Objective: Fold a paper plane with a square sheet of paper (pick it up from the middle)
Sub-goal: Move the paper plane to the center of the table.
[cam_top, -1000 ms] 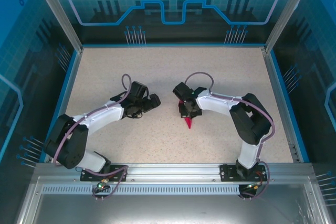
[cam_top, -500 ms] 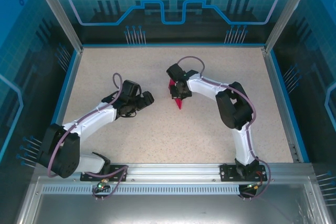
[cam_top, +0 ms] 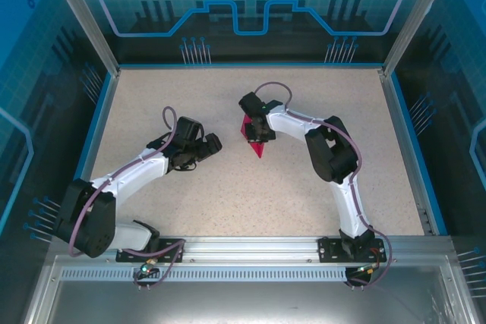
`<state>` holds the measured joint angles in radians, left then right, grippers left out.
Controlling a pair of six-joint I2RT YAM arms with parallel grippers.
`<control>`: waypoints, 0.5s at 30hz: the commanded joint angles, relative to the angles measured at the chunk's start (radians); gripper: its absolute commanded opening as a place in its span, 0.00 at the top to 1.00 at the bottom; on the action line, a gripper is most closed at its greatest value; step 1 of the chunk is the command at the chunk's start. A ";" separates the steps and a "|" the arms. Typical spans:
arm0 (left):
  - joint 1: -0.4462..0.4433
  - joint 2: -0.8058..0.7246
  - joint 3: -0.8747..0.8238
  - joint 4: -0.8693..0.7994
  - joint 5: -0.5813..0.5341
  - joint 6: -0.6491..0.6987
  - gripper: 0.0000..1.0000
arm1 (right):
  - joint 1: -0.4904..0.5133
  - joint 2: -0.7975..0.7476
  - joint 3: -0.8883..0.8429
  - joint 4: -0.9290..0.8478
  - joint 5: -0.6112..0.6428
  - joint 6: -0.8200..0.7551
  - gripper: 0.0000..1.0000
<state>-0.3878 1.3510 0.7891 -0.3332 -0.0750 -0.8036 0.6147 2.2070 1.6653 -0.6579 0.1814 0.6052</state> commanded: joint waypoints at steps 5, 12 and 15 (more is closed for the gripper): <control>0.011 -0.013 0.007 -0.036 -0.022 0.035 0.01 | 0.007 0.019 0.014 -0.061 0.010 0.033 0.80; 0.020 -0.012 0.117 -0.131 -0.134 0.049 0.01 | -0.001 -0.198 0.070 -0.075 -0.005 0.046 0.48; 0.028 -0.013 0.160 -0.167 -0.188 0.052 0.01 | -0.018 -0.310 0.035 -0.057 -0.001 0.057 0.33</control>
<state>-0.3756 1.3510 0.8932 -0.4351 -0.1745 -0.7776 0.6140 2.0457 1.6886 -0.7105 0.1780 0.6437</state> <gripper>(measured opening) 0.987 0.642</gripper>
